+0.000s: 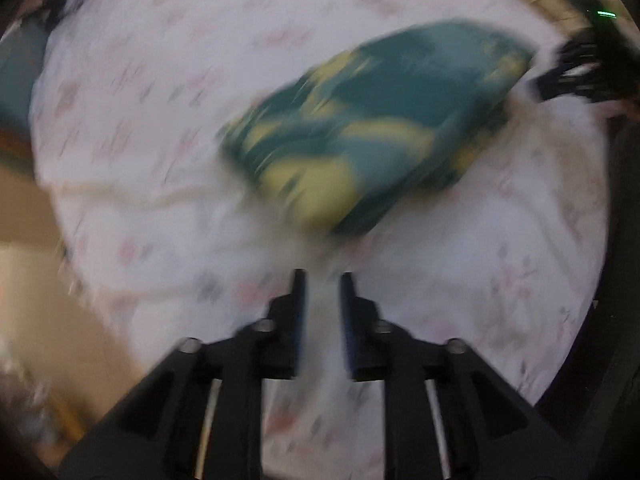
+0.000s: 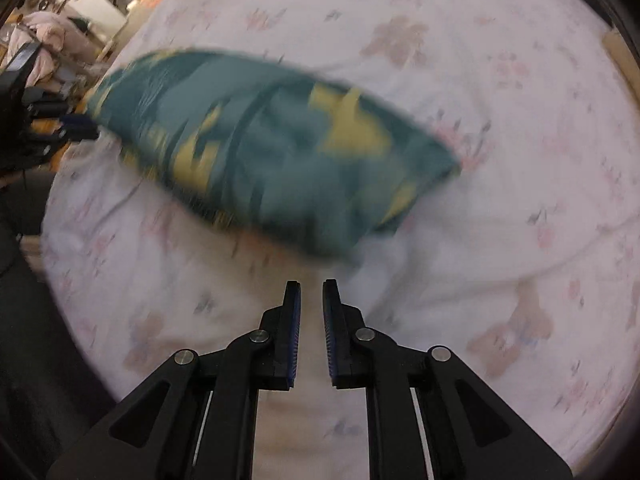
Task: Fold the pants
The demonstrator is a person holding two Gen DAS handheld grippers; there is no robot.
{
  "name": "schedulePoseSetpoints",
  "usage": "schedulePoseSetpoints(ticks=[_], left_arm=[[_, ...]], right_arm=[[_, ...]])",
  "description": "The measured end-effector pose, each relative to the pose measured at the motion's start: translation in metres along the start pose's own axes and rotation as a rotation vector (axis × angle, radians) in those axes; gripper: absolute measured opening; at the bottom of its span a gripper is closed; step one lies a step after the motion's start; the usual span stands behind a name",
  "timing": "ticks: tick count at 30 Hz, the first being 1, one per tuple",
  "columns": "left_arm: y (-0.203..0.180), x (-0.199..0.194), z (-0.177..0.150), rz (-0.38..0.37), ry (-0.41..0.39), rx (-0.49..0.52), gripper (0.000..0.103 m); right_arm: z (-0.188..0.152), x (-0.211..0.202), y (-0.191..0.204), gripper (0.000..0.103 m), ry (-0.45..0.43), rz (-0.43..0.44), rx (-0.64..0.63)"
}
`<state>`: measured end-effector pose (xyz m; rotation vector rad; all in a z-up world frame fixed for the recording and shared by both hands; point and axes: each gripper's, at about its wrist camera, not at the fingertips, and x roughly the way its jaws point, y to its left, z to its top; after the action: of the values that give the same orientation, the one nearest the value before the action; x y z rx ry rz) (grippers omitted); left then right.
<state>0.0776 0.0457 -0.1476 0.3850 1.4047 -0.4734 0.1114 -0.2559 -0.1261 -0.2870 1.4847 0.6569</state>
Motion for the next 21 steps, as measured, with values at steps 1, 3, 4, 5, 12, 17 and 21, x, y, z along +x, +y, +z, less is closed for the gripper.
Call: schedulePoseSetpoints(ticks=[1,3,4,5,12,17,21], left_arm=[[0.009,-0.011,-0.004,-0.002,-0.002,-0.039,0.023],[0.02,-0.034,-0.004,-0.008,-0.067,-0.098,0.023],[0.028,-0.053,-0.001,-0.027,-0.146,-0.159,0.023],[0.037,-0.074,0.004,-0.073,-0.254,-0.255,0.023],[0.001,-0.054,0.064,-0.285,-0.453,-0.559,0.021],[-0.024,0.019,0.051,-0.279,-0.274,-0.632,0.011],[-0.036,0.016,0.039,-0.212,-0.28,-0.514,0.009]], right_arm=[[-0.004,-0.01,0.002,0.013,-0.007,-0.005,-0.001],[-0.005,-0.042,0.002,0.013,-0.102,0.009,0.04],[-0.003,-0.058,0.004,0.013,-0.171,0.025,0.056],[0.0,-0.077,0.006,0.013,-0.267,0.042,0.078],[0.059,-0.048,0.011,0.013,-0.366,0.04,0.271],[0.042,0.009,0.008,0.013,-0.286,0.112,0.396],[0.025,0.027,0.014,0.008,-0.207,0.098,0.395]])
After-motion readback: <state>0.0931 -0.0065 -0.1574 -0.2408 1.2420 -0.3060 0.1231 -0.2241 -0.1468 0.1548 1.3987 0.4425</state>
